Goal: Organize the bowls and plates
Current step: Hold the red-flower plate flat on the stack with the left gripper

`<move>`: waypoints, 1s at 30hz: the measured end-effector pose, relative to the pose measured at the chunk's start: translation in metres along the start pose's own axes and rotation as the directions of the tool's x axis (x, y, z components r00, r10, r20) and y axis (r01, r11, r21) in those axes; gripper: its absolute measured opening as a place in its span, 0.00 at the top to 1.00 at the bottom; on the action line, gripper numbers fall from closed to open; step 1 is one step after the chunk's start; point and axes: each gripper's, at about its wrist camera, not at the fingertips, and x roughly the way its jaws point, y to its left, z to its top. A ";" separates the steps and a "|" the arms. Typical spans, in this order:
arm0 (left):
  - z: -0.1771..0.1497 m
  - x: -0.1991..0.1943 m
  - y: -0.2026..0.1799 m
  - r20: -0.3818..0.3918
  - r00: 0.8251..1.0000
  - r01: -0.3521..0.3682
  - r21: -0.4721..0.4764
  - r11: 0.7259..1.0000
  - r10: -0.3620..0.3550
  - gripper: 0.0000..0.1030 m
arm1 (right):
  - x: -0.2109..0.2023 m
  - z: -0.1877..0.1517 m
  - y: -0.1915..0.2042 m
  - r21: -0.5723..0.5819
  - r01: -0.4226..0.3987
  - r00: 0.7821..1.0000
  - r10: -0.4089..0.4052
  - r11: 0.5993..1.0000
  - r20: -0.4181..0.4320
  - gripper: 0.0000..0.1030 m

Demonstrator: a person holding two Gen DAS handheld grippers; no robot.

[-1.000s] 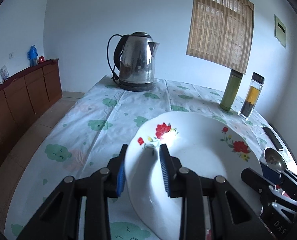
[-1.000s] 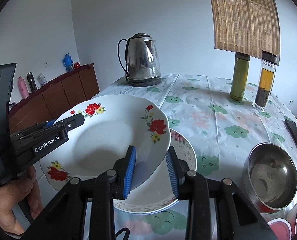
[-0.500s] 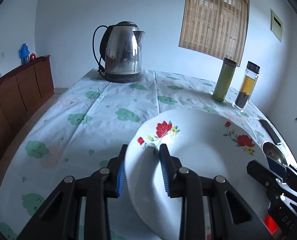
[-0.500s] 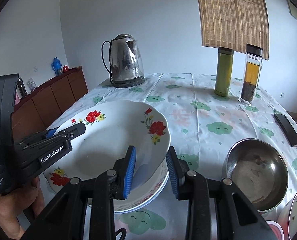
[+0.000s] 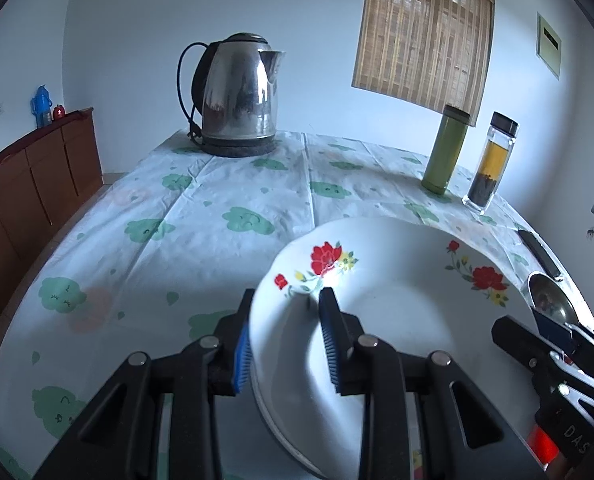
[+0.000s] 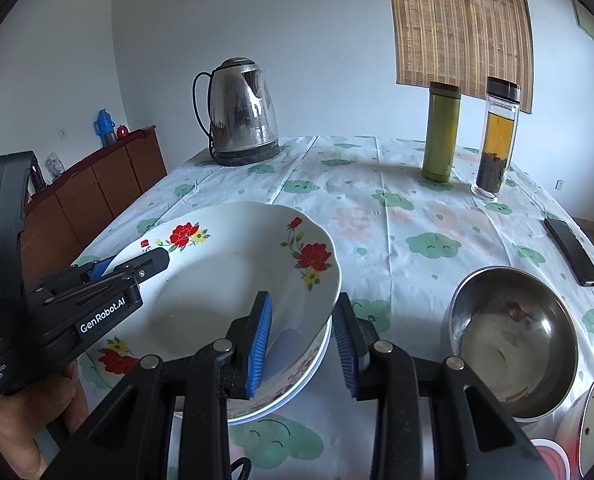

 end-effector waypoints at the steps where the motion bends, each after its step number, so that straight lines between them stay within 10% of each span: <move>1: 0.000 0.000 0.000 0.000 1.000 0.000 0.000 1.000 0.000 0.73 | 0.000 0.000 0.000 -0.001 0.001 1.000 -0.001 1.000 -0.002 0.68; 30: -0.005 0.012 0.004 -0.030 0.999 -0.012 0.009 1.000 0.012 0.73 | 0.015 -0.009 0.006 -0.011 0.028 0.998 -0.029 1.000 -0.051 0.68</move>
